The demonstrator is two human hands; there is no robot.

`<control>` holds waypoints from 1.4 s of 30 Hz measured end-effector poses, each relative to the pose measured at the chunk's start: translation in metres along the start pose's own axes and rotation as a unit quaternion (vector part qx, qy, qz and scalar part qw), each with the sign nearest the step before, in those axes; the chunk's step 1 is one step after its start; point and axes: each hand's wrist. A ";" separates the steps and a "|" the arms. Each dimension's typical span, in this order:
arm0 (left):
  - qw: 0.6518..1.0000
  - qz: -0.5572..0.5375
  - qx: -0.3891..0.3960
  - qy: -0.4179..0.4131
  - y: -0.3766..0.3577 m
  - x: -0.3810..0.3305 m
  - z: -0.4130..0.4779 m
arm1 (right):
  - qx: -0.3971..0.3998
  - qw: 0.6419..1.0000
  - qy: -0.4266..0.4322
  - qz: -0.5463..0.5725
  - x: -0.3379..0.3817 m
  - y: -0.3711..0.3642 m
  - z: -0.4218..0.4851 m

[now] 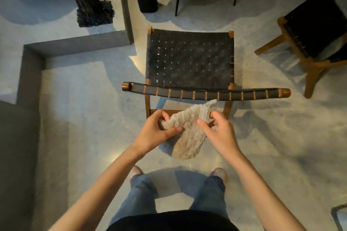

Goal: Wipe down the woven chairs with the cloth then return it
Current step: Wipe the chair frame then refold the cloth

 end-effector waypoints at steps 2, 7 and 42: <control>1.000 -0.001 -0.010 0.003 0.051 0.010 -0.005 | -0.017 0.999 0.023 -0.019 0.028 -0.041 0.007; 0.999 -0.015 -0.024 -0.037 0.162 0.019 -0.004 | 0.001 0.995 0.102 -0.020 0.097 -0.117 0.032; 0.928 0.310 0.105 -0.180 0.491 -0.151 0.520 | -0.076 0.975 -0.208 -0.018 0.170 -0.327 0.512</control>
Point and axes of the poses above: each hand's wrist, its own z-axis towards the middle knuckle, its own y-axis out of the back of the hand, x = y × z, and after that the axes turned 13 degrees about y, right-handed
